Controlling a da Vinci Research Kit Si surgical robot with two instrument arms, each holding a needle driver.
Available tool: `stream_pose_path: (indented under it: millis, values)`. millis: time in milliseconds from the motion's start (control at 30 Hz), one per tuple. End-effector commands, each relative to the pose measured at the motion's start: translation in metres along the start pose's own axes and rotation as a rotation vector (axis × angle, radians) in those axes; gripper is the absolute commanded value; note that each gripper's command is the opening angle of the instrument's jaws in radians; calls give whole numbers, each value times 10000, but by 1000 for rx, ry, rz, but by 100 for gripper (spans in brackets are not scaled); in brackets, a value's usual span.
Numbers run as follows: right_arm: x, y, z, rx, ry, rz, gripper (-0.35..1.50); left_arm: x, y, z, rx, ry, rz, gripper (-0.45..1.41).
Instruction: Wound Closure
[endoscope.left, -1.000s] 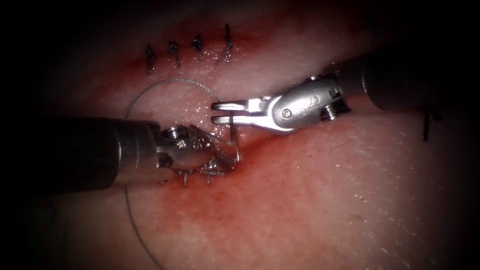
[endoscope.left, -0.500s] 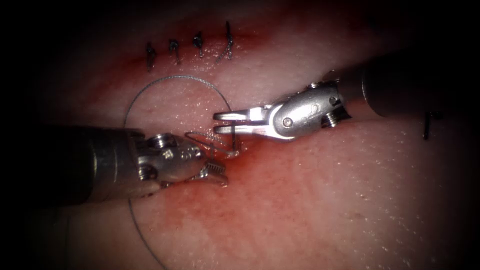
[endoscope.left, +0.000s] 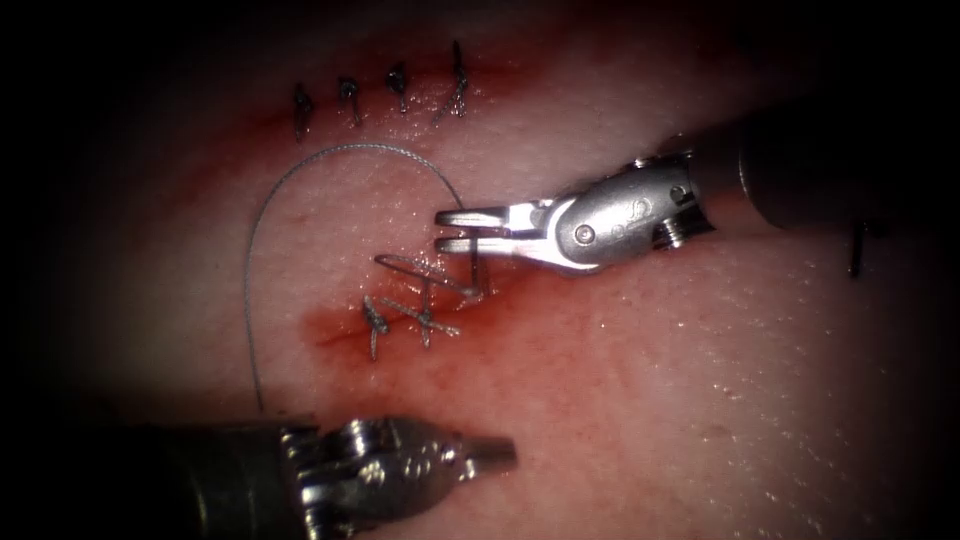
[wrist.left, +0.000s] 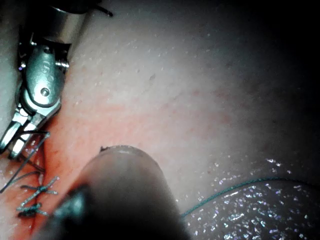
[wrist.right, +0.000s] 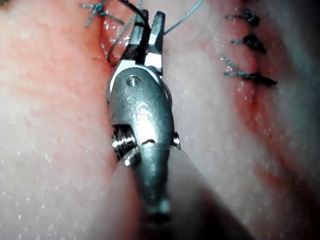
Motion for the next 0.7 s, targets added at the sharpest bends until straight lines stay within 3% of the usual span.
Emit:
stream_pose_path:
  millis: [33,433,700]
  values:
    - [-2,-4,8,-1,9,18,-35,-2,0,10,5,14,-4,-3]
    - [4,2,8,-18,5,52,-35,-5,-36,5,87,119,-19,-13]
    - [3,3,8,-5,-5,81,-35,-24,-35,25,102,112,3,-15]
